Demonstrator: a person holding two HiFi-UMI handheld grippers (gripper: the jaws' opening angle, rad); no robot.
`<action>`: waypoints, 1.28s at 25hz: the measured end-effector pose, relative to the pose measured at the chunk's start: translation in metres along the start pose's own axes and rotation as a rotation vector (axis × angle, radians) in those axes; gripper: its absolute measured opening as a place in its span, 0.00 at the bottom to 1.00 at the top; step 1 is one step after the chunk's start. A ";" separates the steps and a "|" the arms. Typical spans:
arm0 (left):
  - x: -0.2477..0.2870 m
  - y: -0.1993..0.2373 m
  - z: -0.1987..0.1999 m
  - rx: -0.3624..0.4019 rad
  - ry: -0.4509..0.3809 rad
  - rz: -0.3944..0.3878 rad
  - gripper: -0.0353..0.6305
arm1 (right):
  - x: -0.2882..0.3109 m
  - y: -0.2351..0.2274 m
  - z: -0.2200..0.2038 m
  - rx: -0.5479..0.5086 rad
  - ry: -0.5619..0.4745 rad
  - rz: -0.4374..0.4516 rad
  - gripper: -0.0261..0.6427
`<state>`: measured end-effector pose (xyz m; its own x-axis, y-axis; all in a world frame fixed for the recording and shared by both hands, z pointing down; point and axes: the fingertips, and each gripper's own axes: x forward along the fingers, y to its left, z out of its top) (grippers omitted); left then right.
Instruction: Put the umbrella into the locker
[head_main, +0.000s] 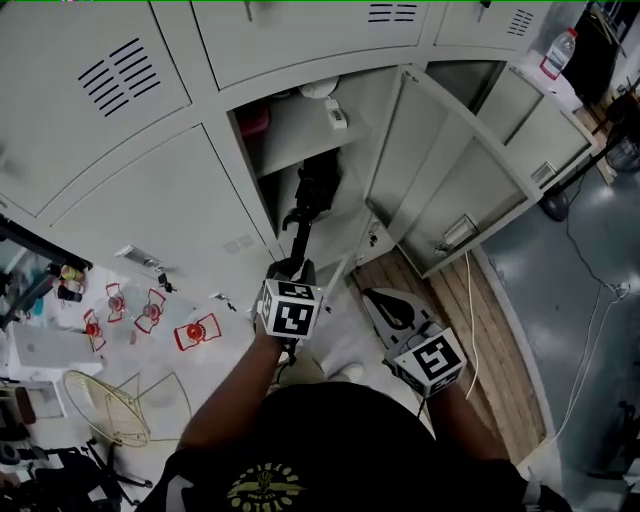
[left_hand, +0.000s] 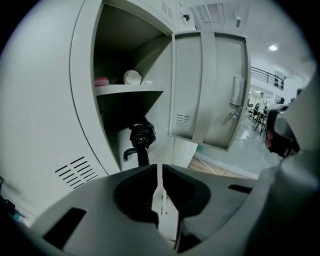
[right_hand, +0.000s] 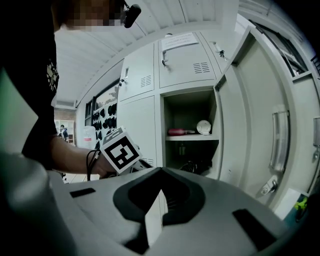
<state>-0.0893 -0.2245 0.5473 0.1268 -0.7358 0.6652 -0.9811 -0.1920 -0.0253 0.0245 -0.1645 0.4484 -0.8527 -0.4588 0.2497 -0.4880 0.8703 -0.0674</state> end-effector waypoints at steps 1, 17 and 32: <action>-0.002 0.002 -0.002 -0.005 -0.005 0.002 0.10 | 0.000 0.003 0.000 0.002 0.000 0.001 0.07; 0.042 0.027 -0.046 0.026 0.092 -0.154 0.38 | 0.058 0.039 0.006 0.042 0.053 -0.082 0.07; 0.068 0.029 -0.022 0.045 0.077 -0.199 0.26 | 0.067 0.018 0.011 0.057 0.056 -0.198 0.07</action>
<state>-0.1128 -0.2656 0.6080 0.3044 -0.6288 0.7155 -0.9300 -0.3585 0.0806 -0.0433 -0.1820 0.4537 -0.7284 -0.6078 0.3163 -0.6560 0.7519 -0.0659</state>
